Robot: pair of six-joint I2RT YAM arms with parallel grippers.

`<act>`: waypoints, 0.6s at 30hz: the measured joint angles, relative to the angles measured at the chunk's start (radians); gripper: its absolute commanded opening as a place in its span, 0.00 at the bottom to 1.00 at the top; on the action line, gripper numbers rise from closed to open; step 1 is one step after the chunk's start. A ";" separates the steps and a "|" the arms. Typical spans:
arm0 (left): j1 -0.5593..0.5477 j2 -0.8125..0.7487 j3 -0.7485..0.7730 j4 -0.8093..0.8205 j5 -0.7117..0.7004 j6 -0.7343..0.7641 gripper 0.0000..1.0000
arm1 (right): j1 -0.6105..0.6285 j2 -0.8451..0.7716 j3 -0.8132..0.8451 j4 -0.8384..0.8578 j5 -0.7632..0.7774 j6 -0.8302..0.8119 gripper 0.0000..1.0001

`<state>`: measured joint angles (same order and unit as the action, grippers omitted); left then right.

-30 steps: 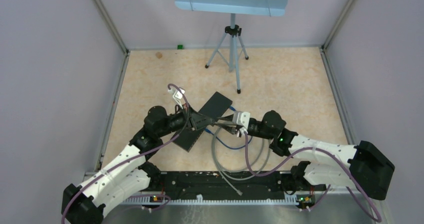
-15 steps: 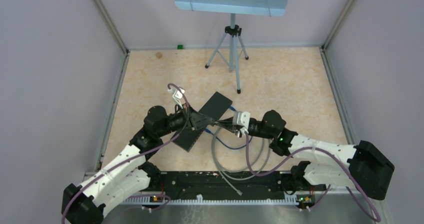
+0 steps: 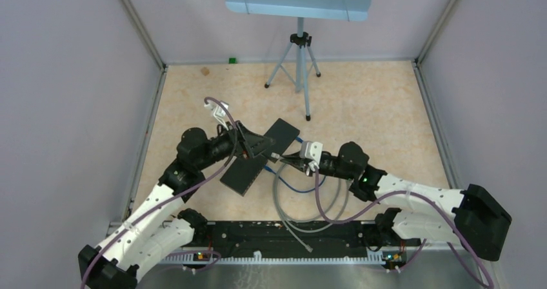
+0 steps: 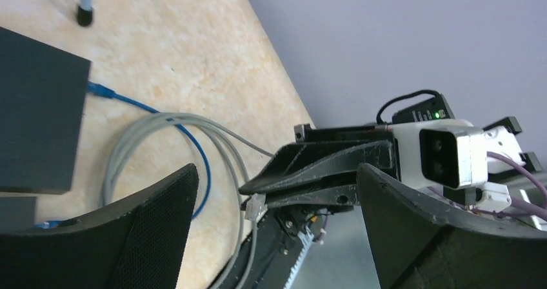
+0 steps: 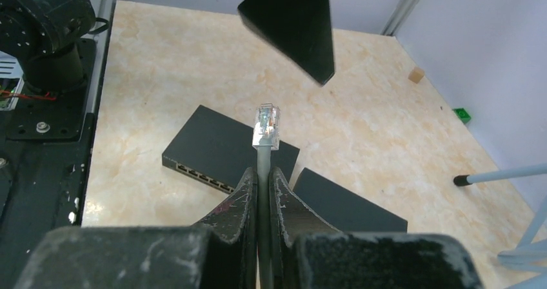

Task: Insert the plug into the switch port
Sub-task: Pick up the connector from the center of the board.

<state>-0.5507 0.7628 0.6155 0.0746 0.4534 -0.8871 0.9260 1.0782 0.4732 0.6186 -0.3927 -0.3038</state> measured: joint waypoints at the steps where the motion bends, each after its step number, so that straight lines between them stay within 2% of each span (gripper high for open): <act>1: 0.009 -0.001 0.015 -0.010 -0.007 0.017 0.94 | 0.000 -0.001 0.001 -0.008 0.003 0.003 0.00; 5: 0.039 -0.001 0.046 -0.074 -0.061 0.082 0.91 | 0.000 -0.002 0.034 -0.099 0.019 0.030 0.00; 10: 0.080 0.014 0.044 -0.195 -0.176 0.132 0.89 | 0.000 0.027 0.153 -0.246 0.089 0.116 0.00; 18: 0.104 0.017 -0.013 -0.312 -0.368 0.161 0.89 | 0.000 0.095 0.263 -0.446 0.126 0.428 0.00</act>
<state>-0.4469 0.7795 0.6025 -0.2379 0.0856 -0.7265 0.9260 1.1732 0.7364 0.1726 -0.2665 0.1242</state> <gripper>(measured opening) 0.893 0.031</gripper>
